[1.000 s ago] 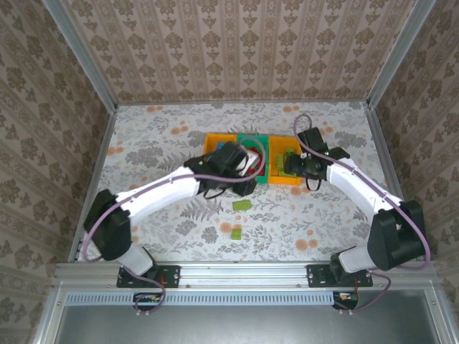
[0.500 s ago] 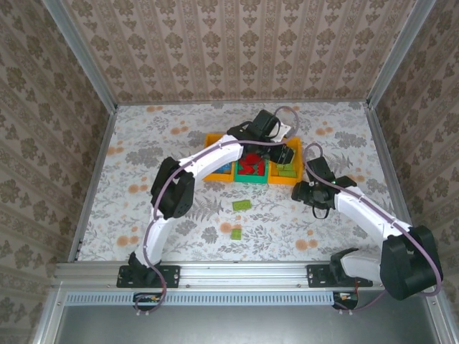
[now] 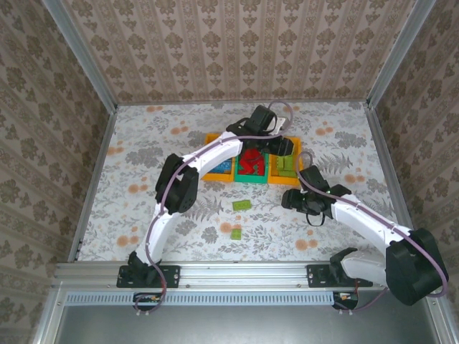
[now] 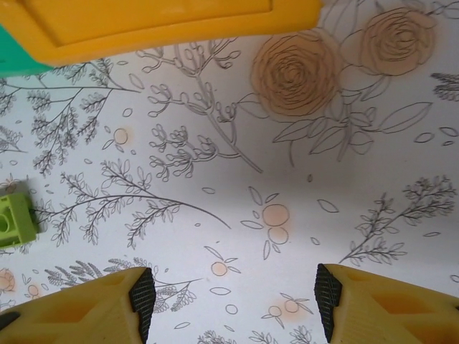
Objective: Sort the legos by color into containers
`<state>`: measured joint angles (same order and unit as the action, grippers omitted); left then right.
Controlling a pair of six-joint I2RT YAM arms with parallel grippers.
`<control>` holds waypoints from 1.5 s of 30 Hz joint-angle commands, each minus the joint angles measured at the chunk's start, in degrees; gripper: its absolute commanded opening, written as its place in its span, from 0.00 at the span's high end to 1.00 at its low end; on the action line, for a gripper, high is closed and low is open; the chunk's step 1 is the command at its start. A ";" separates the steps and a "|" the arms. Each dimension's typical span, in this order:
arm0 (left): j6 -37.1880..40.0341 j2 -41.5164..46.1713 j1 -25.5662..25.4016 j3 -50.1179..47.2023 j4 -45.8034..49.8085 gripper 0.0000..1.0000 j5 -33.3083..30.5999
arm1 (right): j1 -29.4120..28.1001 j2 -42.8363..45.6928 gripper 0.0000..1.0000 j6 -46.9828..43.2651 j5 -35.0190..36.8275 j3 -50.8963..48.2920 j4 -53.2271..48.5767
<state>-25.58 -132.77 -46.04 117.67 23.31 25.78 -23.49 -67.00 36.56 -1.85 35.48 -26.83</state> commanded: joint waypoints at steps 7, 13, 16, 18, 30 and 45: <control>-4.34 2.26 0.23 -0.53 -2.10 0.00 -0.21 | -9.45 -0.90 0.30 -0.91 1.82 2.27 3.83; -4.02 10.59 1.15 -7.57 -4.38 0.00 -0.84 | -17.28 -9.43 0.26 -17.41 3.78 11.29 2.98; -5.82 16.62 3.25 -15.01 -6.57 0.00 -1.52 | -20.09 -15.67 0.25 -28.23 4.87 18.09 -1.07; -7.81 21.00 5.66 -21.59 -9.27 0.00 -2.11 | -21.93 -18.80 0.24 -34.48 5.76 21.47 -2.79; -10.40 41.33 20.84 -50.72 -12.15 0.00 -2.31 | -24.83 -34.54 0.22 -54.52 4.50 33.33 -7.10; -8.91 54.95 27.41 -66.43 -8.84 0.00 -3.06 | -23.92 -43.97 0.27 -58.18 2.91 38.05 -8.49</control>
<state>-35.18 -79.90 -19.35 52.80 13.37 22.90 -47.94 -109.08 -19.84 2.11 71.29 -33.43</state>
